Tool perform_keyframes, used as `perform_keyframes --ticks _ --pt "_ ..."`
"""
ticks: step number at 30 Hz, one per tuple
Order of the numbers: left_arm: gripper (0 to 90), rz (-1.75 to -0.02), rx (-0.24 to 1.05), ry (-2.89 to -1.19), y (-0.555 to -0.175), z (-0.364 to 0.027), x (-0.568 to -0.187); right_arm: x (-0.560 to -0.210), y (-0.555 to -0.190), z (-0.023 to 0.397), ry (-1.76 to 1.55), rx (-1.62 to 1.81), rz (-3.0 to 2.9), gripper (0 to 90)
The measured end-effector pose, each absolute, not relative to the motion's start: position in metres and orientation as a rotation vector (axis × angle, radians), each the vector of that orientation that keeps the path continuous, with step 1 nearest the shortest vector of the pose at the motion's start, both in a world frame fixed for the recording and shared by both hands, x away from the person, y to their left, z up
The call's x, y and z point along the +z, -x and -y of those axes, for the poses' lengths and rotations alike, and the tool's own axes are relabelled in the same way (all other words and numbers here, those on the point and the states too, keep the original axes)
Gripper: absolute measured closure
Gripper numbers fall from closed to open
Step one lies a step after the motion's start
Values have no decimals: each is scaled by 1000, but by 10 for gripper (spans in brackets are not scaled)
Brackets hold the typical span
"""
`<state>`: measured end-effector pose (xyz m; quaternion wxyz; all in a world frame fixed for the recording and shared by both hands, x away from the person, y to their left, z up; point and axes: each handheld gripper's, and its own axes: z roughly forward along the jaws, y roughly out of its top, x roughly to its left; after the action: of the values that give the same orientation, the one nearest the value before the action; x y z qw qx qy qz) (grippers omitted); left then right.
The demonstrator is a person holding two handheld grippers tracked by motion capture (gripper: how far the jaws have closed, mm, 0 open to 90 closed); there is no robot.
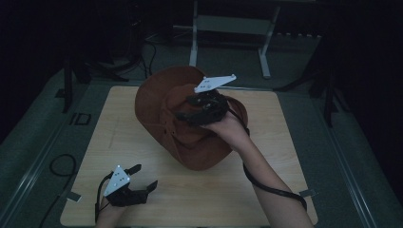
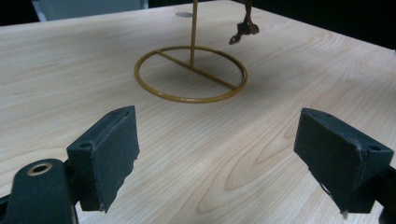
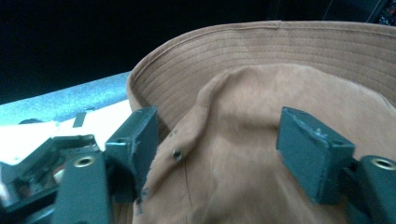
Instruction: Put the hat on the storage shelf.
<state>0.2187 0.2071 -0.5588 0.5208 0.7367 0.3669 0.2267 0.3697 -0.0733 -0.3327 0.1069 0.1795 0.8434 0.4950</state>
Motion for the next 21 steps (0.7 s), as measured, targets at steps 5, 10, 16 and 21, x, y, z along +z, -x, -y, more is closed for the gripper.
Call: perform_keyframes --ticks 5,10,16,21 --pt "145 -892 547 -1773 -220 -208 -561 -334 -365 92 -544 1526 -2485 139" --pt "145 -911 565 -1761 -220 -210 -561 -338 -362 109 -536 1547 -2481 127" --pt "69 -949 611 -1744 -219 -213 -560 -341 -354 133 -553 1549 -2455 134" --pt "69 -950 609 -1748 -219 -214 -561 -345 -344 162 -586 1564 -2409 137"
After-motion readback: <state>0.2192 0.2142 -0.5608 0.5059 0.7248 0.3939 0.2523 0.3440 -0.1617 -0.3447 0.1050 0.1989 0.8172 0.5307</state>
